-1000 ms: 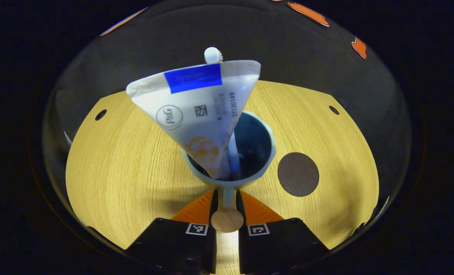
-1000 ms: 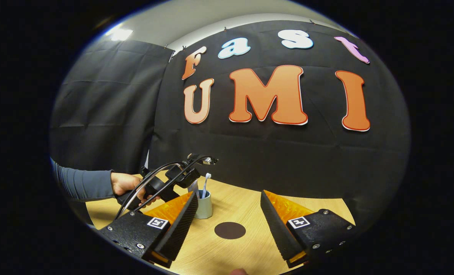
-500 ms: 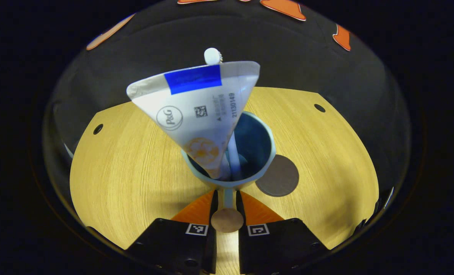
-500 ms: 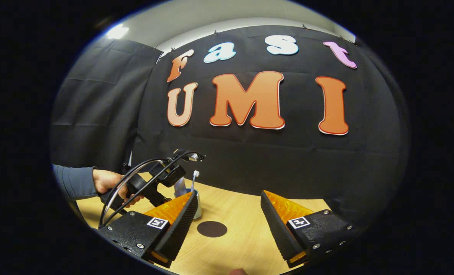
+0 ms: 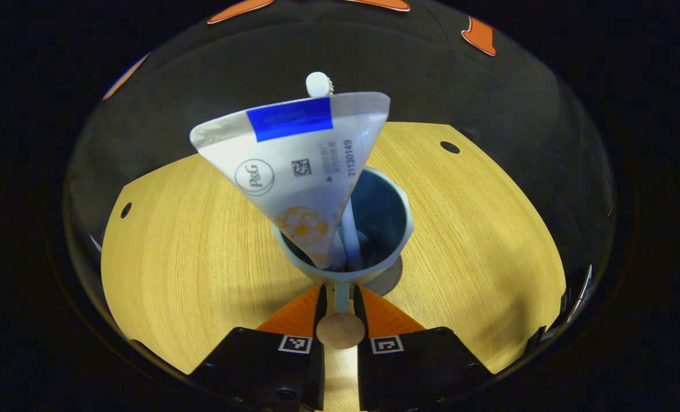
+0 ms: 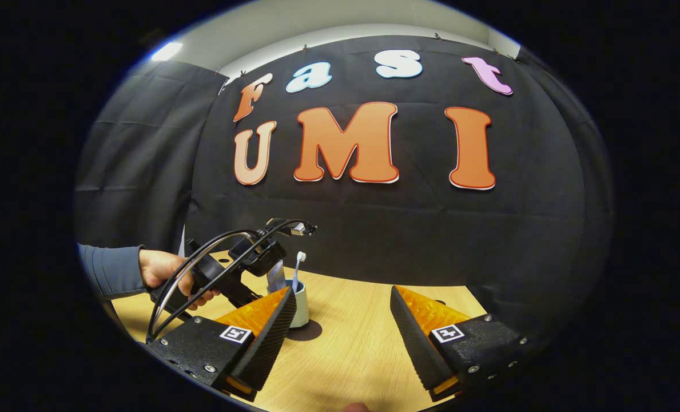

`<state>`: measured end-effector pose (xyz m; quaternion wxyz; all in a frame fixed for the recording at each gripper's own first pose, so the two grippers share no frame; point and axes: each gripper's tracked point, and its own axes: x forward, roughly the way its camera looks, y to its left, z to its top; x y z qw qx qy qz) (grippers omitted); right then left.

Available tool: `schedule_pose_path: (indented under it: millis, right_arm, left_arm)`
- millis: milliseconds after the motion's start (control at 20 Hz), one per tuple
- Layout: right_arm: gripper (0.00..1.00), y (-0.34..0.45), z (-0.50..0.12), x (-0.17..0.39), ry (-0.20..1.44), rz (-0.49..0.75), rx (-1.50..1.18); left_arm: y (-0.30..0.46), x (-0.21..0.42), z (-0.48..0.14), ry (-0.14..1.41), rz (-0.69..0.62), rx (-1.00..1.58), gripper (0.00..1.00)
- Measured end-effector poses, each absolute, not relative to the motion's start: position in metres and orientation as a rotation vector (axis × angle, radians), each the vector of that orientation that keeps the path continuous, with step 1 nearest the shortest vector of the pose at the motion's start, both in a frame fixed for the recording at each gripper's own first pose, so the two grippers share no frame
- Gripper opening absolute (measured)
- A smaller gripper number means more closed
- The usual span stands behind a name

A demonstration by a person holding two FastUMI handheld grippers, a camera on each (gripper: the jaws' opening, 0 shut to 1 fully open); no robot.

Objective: Put the toothbrush and toothpaste on the desktop into the cup, then pick up the cup and place it on the coaster on the desktop.

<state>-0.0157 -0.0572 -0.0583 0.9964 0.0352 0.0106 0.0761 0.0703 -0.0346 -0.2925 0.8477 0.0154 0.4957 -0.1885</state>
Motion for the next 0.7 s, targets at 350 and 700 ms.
schedule_pose_path:
  millis: [350, 700]
  right_arm:
    - [0.99, -0.07, -0.074, -0.025, 0.062, 0.141, 0.092]
    - [0.98, -0.069, -0.085, -0.023, 0.097, 0.12, 0.127]
  left_arm:
    - [-0.033, 0.067, -0.294, 1.09, -0.398, 0.065, 0.23]
    - [-0.029, 0.056, -0.271, 1.063, -0.45, 0.0, 0.52]
